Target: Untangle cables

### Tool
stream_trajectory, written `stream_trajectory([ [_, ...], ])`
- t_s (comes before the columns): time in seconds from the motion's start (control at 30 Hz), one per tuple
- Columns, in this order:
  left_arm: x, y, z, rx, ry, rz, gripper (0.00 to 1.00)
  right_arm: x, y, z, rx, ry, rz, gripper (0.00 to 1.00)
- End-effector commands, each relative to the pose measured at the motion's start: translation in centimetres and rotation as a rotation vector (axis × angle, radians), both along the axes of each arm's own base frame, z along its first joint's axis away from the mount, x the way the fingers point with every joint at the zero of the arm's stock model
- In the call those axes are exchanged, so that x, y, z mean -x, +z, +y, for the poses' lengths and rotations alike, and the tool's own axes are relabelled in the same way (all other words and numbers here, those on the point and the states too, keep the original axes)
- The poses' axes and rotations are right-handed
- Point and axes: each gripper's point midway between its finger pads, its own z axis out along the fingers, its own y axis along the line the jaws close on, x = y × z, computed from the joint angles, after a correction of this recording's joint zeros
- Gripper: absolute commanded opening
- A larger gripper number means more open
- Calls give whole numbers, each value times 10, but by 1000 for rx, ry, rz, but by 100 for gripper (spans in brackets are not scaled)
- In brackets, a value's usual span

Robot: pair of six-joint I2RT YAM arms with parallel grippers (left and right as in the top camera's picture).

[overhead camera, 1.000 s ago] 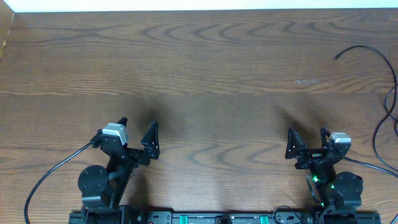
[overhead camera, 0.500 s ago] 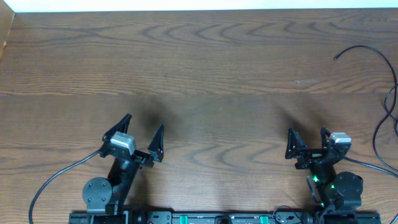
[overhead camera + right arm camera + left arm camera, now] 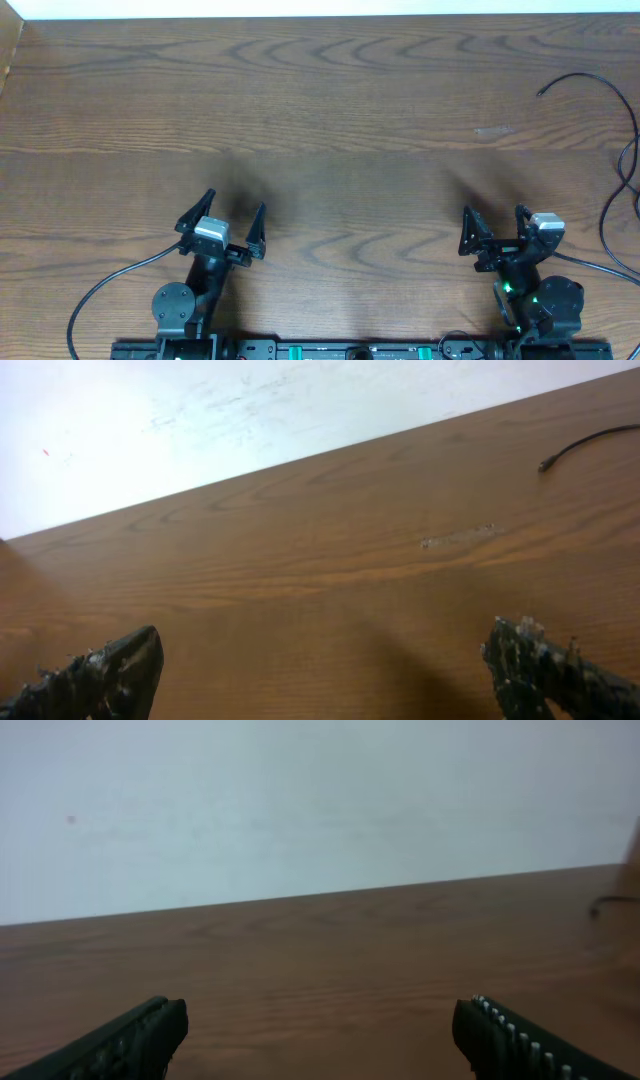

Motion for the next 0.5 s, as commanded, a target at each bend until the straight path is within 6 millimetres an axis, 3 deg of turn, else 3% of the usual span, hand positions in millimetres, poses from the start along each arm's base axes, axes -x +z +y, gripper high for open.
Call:
stream_trajectory([
  [0.0, -3, 3, 15, -13, 95, -20, 91, 0, 0, 0, -5, -2, -2, 99],
  [0.13, -6, -4, 32, -12, 190, 11, 91, 0, 0, 0, -5, -2, -2, 99],
  [0.33, -2, -46, 43, -37, 255, 179, 91, 0, 0, 0, -5, -2, -2, 99],
  [0.47, -2, -47, 45, -38, 269, 182, 91, 0, 0, 0, -5, -2, -2, 99],
])
